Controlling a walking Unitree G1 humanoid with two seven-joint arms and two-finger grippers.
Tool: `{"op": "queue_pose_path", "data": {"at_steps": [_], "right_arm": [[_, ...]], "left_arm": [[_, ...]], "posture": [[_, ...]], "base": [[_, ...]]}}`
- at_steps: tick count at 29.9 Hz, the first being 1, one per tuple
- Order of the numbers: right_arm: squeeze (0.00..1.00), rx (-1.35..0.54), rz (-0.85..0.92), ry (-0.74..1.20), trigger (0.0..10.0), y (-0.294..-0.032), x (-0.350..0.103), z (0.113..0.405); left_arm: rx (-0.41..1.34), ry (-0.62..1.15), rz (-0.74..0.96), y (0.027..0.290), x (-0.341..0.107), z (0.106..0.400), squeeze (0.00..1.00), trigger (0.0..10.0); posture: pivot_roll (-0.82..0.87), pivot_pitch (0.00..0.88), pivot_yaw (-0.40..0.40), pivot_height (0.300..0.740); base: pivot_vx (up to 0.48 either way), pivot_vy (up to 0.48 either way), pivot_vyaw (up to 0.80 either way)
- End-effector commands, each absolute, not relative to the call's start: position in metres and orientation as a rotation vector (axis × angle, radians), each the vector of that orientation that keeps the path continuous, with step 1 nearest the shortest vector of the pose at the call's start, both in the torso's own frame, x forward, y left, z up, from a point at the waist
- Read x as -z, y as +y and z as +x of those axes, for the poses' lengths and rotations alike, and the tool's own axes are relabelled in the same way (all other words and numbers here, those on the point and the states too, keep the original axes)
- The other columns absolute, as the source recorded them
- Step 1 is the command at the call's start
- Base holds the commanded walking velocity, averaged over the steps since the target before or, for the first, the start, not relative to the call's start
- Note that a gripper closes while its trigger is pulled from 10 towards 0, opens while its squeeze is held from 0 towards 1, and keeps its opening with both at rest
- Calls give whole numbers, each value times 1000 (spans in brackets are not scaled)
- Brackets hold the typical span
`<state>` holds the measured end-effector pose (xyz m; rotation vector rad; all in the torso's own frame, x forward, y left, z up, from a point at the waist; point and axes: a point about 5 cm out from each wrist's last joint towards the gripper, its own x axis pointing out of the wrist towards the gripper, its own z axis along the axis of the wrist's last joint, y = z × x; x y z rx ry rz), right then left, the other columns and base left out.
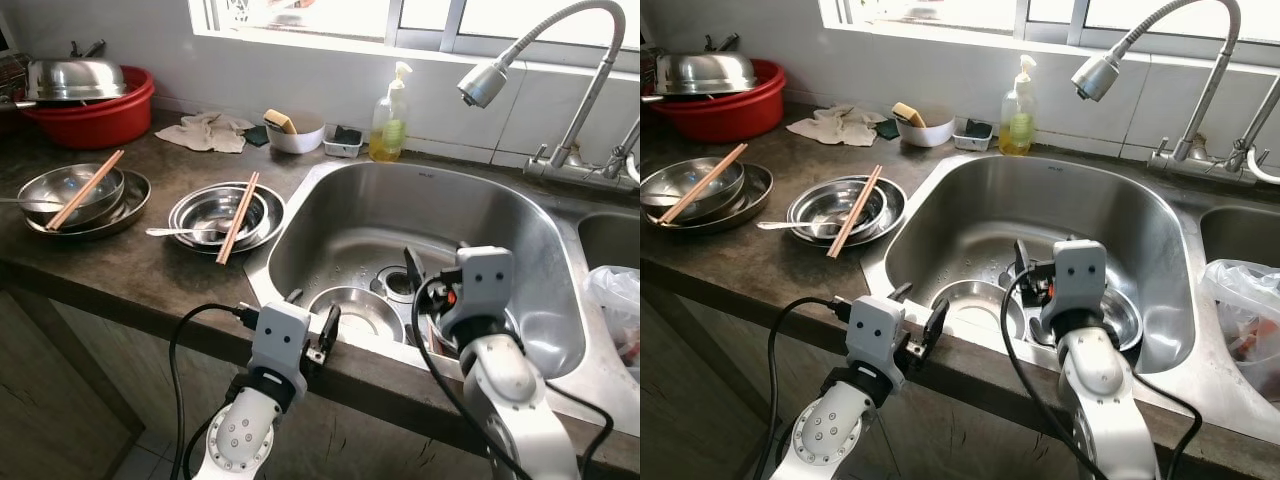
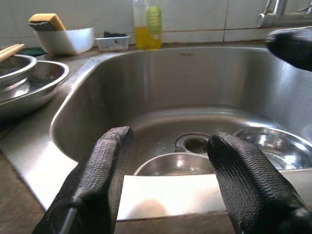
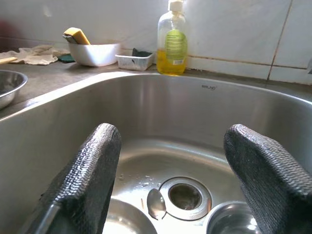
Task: Kitchen organization
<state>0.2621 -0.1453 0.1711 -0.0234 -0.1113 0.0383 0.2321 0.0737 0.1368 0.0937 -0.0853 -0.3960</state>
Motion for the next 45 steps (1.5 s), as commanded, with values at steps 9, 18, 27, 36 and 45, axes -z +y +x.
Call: {"op": "queue_pose_path", "data": {"at_steps": [9,18,27,36,45], "right_arm": [[0,-67,-20,-140,10000,-137,-177,257],[0,-72,-32,-145,10000,-136,-177,256],[0,-61,-24,-138,10000,-135,-176,259],[0,-45,-7,-111,10000,-139,-174,261],[0,-32,-6,-120,10000,-141,-176,263]], "left_arm": [[379,-63,99,79,-130,230,0,10000],[366,-45,110,82,-127,227,0,10000],[366,-28,105,83,-124,226,0,10000],[369,-17,102,83,-123,226,0,10000],[371,-15,103,83,-122,226,0,10000]], "posture": [[74,0,-44,740],[74,0,-46,740],[76,3,-41,740],[75,4,-39,740],[75,3,-40,740]], "base": [[0,0,0],[0,0,444],[0,0,800],[0,155,0],[0,306,0]]}}
